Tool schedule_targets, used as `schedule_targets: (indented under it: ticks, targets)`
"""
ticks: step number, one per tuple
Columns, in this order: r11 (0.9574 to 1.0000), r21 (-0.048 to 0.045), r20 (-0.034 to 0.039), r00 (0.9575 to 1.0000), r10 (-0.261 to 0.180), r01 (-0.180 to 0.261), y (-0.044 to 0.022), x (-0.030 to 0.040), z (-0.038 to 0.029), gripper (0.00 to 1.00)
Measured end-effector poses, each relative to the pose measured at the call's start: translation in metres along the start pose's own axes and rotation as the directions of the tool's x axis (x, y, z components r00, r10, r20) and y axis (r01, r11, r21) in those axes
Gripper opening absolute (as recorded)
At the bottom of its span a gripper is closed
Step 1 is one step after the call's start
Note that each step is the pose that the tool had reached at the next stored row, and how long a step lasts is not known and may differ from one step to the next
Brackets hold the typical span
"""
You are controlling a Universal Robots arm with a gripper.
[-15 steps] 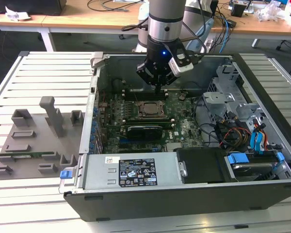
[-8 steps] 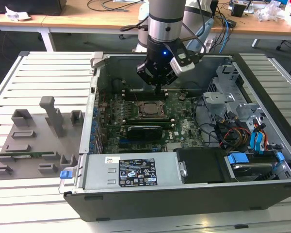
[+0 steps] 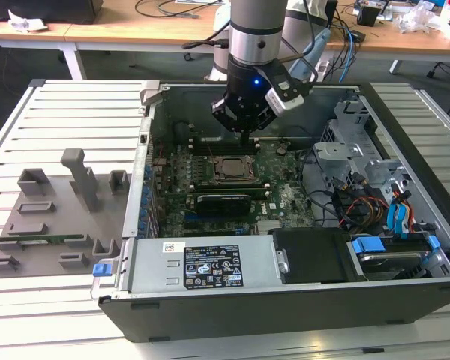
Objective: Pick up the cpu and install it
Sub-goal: 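Install the first cpu locking lever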
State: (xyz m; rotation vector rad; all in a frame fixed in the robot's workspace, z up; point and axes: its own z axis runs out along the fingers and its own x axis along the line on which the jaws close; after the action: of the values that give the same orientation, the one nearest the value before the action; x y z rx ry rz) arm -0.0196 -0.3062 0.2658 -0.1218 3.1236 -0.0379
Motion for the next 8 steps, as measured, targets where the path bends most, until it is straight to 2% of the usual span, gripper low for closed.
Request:
schedule_targets:
  ticks: [6,8]
  targets:
    - [1.0000,0.0000,0.0000,1.0000,0.000,0.000,0.0000,0.0002,-0.0003,0.11]
    - [1.0000,0.0002,-0.0001,1.0000,0.000,0.000,0.0001,0.0001,-0.0031,0.11]
